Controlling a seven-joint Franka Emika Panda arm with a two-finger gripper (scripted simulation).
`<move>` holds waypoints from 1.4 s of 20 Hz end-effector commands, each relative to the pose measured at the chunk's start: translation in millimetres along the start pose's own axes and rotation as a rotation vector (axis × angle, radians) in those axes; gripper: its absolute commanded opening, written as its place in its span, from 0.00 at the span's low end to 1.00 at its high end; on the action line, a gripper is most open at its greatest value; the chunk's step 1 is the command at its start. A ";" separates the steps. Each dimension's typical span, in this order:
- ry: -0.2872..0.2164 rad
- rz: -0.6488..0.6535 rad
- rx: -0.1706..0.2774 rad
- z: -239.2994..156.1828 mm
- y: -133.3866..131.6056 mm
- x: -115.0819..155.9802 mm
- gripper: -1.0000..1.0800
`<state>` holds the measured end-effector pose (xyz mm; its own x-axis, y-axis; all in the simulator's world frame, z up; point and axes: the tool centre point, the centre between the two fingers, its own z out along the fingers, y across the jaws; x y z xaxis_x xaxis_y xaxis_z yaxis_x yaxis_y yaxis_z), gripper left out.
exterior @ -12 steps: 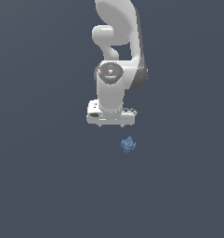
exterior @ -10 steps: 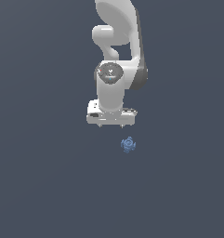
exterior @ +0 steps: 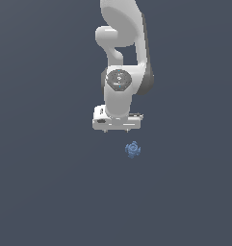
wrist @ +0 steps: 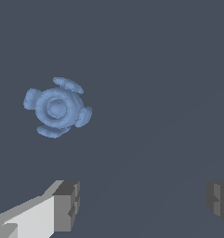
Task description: Pick up the object and move it to a goal position.
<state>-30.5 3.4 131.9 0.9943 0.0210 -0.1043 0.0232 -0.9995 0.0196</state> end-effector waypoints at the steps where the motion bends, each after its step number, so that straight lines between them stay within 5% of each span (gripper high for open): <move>1: -0.001 -0.001 -0.002 0.4 0.5 -0.6 0.96; 28: 0.107 -0.425 -0.003 35.0 -83.0 55.1 0.96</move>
<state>17.6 85.1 90.4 0.9053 0.4247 -0.0036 0.4247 -0.9053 -0.0002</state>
